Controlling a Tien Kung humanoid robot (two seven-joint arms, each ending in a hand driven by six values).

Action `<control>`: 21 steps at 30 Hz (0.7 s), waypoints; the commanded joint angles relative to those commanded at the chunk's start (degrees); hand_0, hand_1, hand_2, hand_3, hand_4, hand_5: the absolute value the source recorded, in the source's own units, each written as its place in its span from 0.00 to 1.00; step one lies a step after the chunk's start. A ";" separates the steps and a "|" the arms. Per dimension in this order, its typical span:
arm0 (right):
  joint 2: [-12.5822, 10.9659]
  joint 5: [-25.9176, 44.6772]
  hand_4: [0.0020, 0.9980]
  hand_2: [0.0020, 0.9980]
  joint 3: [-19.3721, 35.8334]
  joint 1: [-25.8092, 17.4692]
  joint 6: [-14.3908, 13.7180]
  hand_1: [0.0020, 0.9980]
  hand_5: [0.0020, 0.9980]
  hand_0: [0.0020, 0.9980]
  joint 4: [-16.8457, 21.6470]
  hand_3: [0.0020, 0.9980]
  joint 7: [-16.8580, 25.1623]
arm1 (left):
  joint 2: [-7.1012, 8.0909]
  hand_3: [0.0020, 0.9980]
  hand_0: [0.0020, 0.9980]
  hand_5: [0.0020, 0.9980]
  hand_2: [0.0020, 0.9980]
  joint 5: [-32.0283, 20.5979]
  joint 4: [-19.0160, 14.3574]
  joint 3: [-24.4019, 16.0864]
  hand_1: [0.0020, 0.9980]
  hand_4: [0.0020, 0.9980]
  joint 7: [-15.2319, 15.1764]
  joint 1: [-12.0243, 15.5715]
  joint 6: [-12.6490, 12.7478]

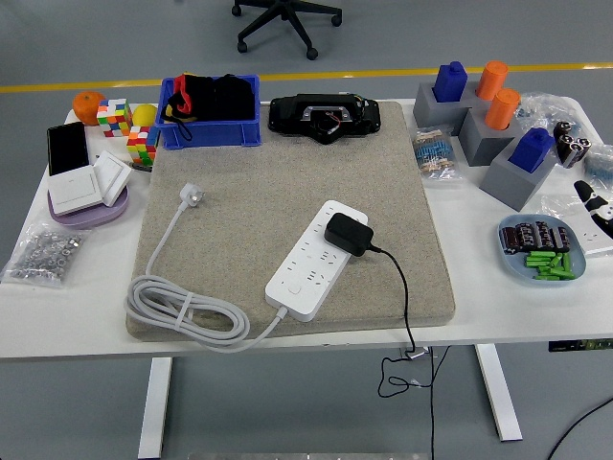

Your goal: Press the white button,pick up the black plug,place it near the board,insert it into the board

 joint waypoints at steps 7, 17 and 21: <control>-0.18 -0.15 0.94 0.75 -0.10 0.22 0.08 0.75 0.42 0.83 0.34 0.75 -0.21 | 0.35 0.64 0.69 0.18 0.61 0.83 0.00 -0.44 0.64 0.56 0.06 0.03 0.09; -0.11 -0.66 0.93 0.75 -0.20 -0.38 0.74 0.75 0.40 0.79 0.70 0.75 -1.22 | 0.25 0.64 0.69 0.18 0.61 0.13 0.00 0.07 0.64 0.56 0.03 0.16 0.16; -0.02 -0.70 0.93 0.75 -0.15 -0.38 0.83 0.75 0.40 0.79 0.73 0.75 -1.38 | 0.23 0.64 0.69 0.18 0.61 0.00 0.00 -0.07 0.64 0.56 0.03 0.18 0.21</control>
